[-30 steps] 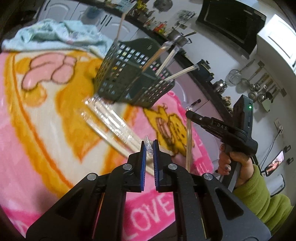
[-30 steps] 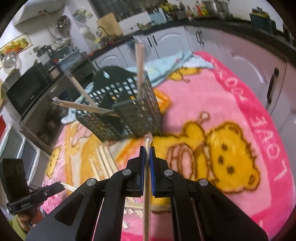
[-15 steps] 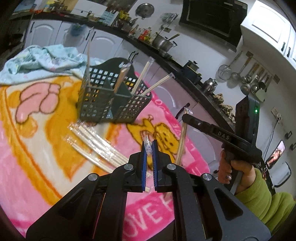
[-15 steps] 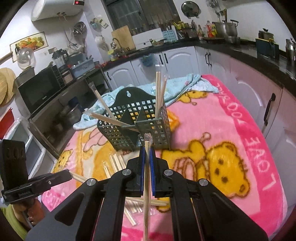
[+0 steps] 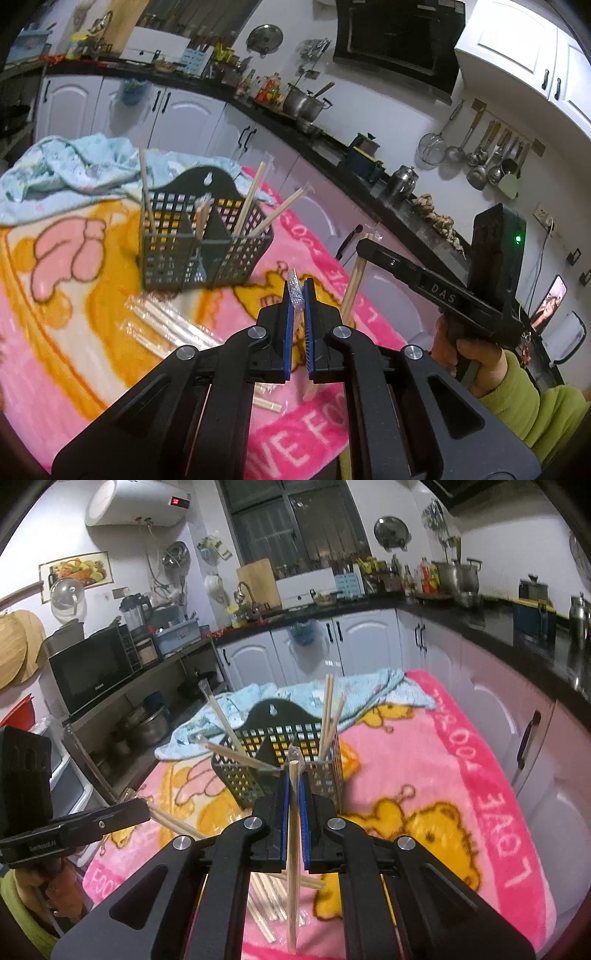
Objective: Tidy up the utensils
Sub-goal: 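Lift both held chopsticks upright and lower them into the green caddy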
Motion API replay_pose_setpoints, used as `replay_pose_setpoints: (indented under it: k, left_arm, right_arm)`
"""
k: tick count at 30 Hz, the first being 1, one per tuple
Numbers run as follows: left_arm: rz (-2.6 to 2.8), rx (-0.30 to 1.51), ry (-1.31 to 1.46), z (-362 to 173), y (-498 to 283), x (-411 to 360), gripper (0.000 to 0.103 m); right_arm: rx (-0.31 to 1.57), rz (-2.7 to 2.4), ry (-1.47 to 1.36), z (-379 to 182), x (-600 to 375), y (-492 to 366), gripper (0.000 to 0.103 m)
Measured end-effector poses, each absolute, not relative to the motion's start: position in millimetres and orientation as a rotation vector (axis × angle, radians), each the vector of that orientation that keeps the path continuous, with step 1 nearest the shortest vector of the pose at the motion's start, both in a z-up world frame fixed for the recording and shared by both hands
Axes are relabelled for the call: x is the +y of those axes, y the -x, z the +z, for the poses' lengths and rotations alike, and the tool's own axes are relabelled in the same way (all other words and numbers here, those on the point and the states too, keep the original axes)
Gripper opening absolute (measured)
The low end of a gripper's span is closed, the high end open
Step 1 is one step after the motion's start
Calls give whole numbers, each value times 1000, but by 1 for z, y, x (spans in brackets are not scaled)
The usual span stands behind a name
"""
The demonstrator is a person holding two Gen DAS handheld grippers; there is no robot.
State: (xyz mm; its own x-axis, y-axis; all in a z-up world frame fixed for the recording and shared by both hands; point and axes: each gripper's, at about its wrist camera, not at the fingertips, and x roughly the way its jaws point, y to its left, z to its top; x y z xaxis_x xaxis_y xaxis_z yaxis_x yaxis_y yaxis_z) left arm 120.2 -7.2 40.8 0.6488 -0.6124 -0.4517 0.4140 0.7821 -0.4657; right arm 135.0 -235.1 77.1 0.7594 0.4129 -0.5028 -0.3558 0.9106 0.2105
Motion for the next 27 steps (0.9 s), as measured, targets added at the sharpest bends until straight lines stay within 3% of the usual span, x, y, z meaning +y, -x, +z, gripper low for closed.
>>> replay_pose_setpoints:
  k: [27]
  left_arm:
    - [-565, 432, 299, 126, -136, 12, 2]
  right_arm:
    - [348, 457, -17, 156, -209, -134, 6]
